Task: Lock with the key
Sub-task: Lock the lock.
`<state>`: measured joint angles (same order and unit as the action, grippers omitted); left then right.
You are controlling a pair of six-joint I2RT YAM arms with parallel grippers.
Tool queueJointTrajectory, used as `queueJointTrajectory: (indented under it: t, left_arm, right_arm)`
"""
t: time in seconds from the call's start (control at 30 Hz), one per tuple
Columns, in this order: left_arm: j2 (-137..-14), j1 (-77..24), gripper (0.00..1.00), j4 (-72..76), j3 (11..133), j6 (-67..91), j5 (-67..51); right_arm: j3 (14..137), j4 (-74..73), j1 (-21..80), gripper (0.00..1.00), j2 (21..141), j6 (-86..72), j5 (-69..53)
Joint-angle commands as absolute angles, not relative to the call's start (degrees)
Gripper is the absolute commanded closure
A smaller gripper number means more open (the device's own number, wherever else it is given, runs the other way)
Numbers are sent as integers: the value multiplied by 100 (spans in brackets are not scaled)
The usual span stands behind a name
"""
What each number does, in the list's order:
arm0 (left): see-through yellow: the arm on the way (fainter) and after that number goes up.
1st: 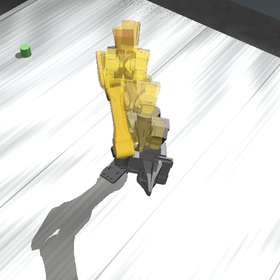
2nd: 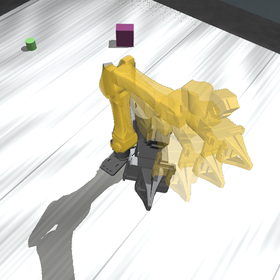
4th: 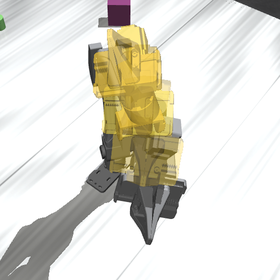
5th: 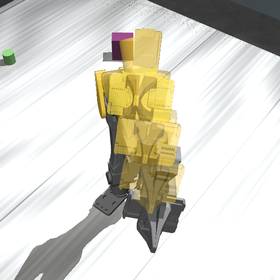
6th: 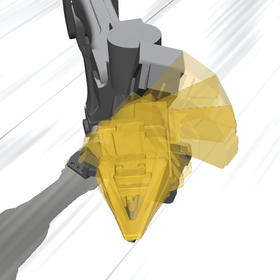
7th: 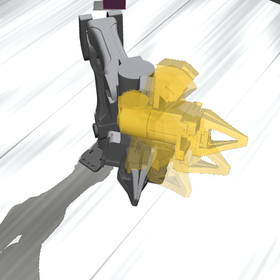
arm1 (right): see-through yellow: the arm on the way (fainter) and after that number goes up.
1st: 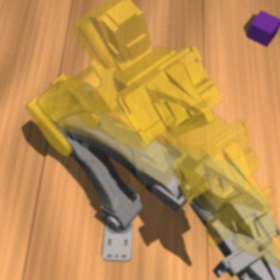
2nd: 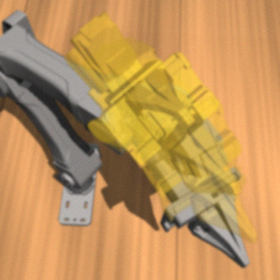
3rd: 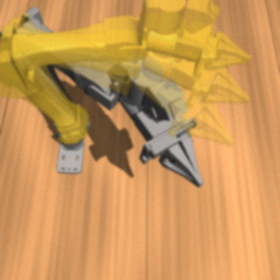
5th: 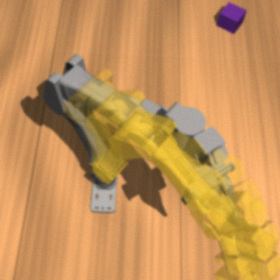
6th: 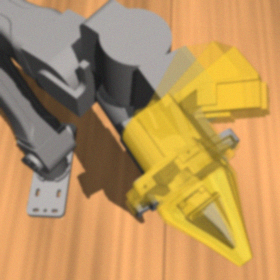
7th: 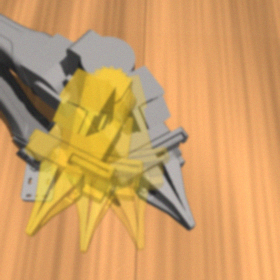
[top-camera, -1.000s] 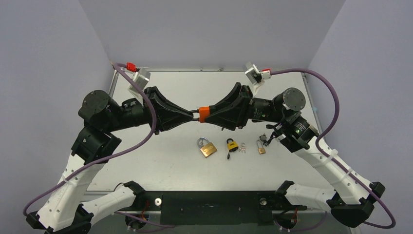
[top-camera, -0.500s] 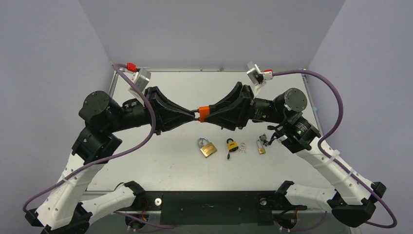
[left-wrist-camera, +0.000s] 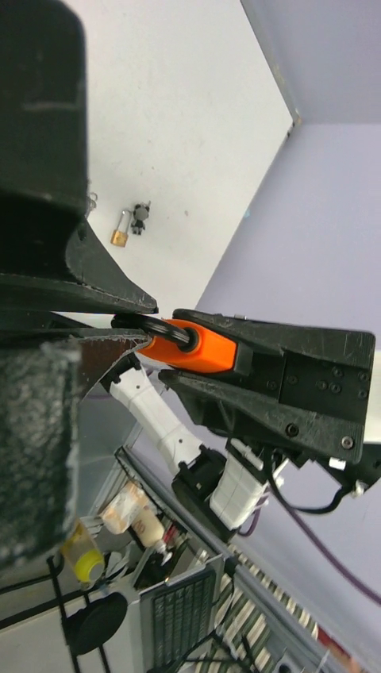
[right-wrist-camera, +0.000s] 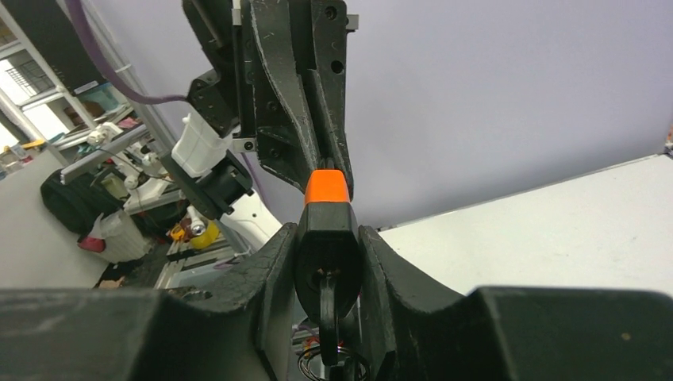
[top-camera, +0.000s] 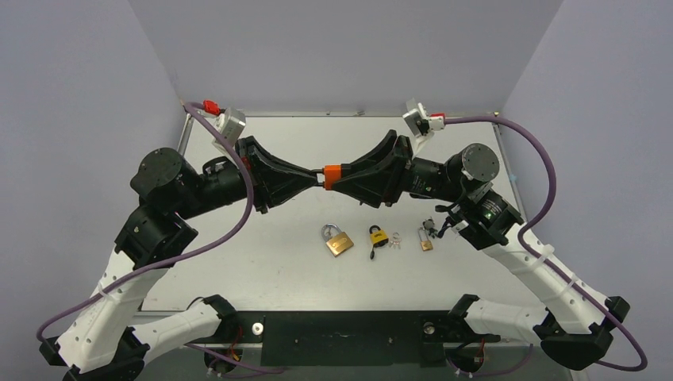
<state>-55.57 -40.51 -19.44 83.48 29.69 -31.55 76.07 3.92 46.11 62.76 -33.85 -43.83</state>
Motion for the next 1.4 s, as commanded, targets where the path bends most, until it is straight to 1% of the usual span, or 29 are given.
queueJointTrajectory:
  t: [0.0,0.03,0.07,0.1,0.13,0.27,0.4,0.6,0.87,1.07,1.13,1.2,1.27,1.37]
  left_arm:
    - [-5845,-4103,100,-2322,8512,2697,-1921]
    - [-5805,-4060,100,-2384,8542,2689,-1870]
    - [-5776,-3951,100,-2401,8547,2689,-1823]
    - [-5751,-3827,100,-2417,8557,2714,-1821]
    - [-5740,-3768,100,-2417,8559,2737,-1903]
    - [-5683,-3428,100,-2344,8535,2829,-2303]
    - [-5642,-3152,100,-2344,8505,2869,-2637]
    - [-5607,-3041,100,-2255,8520,2904,-3130]
    - [-5537,-3041,100,-2028,8475,3016,-3680]
    - [-5537,-3033,100,-2011,8507,3089,-3776]
    - [-5545,-3032,100,-1972,8514,3146,-3809]
    - [-5557,-3032,100,-1945,8539,3186,-3814]
    - [-5574,-3026,100,-1934,8567,3209,-3814]
    - [-5592,-2988,100,-1844,8543,3299,-3855]
  right_arm:
    - [7416,254,4666,64,6440,-3193,-4472]
    - [7369,303,4600,59,6406,-3205,-4482]
    - [7265,345,4453,49,6315,-3249,-4504]
    - [7205,491,4380,46,6277,-3337,-4515]
    - [7057,592,4208,38,6181,-3413,-4568]
    - [6664,1256,3767,31,5973,-3836,-4770]
    - [6363,1837,3504,28,5809,-4251,-4990]
    - [6141,2270,3107,28,5690,-4648,-5088]
    - [6193,2461,3017,29,5945,-4750,-5049]
    - [6190,2704,3030,33,6090,-4876,-5086]
    - [6177,2743,3033,36,6106,-4888,-5112]
    - [6156,2773,3047,42,6117,-4901,-5130]
    - [6139,2835,3051,52,6109,-4945,-5164]
    - [6133,2856,3090,56,6125,-4952,-5236]
